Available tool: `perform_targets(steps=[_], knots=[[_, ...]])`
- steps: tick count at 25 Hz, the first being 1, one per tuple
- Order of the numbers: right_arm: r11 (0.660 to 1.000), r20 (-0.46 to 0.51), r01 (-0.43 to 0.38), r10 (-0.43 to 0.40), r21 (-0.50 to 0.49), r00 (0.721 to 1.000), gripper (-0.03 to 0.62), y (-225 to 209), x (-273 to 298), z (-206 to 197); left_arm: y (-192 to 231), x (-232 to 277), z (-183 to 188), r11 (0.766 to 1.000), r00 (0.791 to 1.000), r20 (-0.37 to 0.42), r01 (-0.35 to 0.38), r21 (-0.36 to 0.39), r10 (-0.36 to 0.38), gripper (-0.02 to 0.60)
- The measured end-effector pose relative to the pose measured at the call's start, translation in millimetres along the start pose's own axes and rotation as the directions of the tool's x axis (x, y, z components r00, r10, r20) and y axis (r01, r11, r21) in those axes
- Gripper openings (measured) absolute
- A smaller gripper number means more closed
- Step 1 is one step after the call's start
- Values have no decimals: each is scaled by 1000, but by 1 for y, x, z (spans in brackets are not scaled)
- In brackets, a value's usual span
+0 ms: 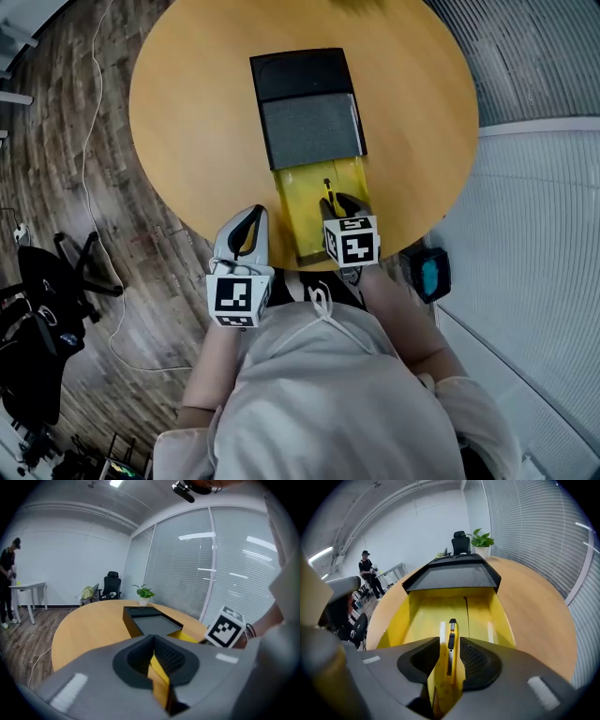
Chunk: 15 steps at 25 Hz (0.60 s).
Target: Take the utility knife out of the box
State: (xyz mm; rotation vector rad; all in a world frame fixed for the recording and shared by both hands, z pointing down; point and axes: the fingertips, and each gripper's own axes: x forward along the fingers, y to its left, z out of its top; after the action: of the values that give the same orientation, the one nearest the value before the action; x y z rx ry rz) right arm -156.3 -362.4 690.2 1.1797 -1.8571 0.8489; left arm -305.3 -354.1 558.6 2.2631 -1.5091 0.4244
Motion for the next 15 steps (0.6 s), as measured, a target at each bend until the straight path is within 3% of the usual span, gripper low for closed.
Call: perform_targets(steps=[6,15], knots=[[995,-9,96,-96,-28,995,83,-6,5,3,12,-2,-12,1000,1000,-24,-18,-23,18,5],[999,-10,48,-49,-18,999,63,-2,-2,1,17,-8,-10,999,999,-24,-32,-38,31,5]])
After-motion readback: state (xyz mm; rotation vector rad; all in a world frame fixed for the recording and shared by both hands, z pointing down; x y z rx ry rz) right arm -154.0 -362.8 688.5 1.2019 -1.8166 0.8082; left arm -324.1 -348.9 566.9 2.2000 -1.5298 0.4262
